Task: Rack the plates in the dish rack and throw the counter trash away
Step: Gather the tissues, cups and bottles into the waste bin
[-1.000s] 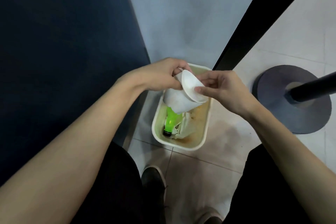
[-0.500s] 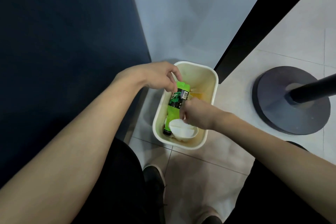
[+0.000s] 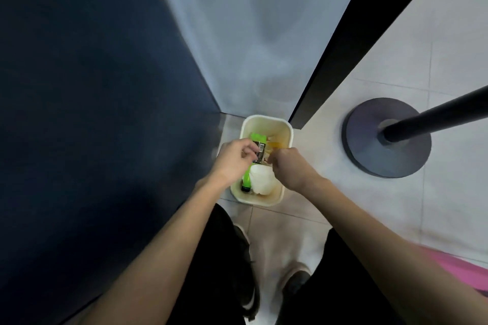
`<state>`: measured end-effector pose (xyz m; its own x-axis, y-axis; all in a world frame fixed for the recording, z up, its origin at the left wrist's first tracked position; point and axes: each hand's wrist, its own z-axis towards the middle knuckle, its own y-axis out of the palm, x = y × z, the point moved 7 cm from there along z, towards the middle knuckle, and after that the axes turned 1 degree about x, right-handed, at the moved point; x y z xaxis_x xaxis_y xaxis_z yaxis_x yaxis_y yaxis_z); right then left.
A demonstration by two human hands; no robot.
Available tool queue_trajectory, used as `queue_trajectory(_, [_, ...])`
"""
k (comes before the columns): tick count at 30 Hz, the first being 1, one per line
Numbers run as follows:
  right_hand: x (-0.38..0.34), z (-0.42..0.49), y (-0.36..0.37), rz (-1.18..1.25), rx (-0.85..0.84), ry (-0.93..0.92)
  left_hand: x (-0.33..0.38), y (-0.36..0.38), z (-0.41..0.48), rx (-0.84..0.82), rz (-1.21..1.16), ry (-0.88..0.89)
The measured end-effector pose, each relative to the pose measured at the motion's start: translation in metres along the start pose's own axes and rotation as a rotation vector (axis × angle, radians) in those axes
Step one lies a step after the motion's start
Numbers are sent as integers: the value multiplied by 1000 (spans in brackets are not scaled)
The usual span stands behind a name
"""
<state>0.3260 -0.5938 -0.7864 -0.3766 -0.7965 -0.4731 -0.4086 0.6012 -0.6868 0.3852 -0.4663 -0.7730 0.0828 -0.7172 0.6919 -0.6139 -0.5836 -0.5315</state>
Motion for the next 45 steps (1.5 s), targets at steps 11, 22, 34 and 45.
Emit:
queue_trajectory(11, [-72,-185,-126,224,-77,240,122,-80,-180,-61,-145,-136])
queue_trajectory(22, [-157,-338,-216,219,-12,133,230,-160,-333,49,-137,-102])
queue_trajectory(34, [-217,-432,-251,242,118,-211,268,-193,-438,219,-180,-11])
queue_trajectory(45, [-332,-454,-265,215,89,-567,255,-288,-519,533,-291,53])
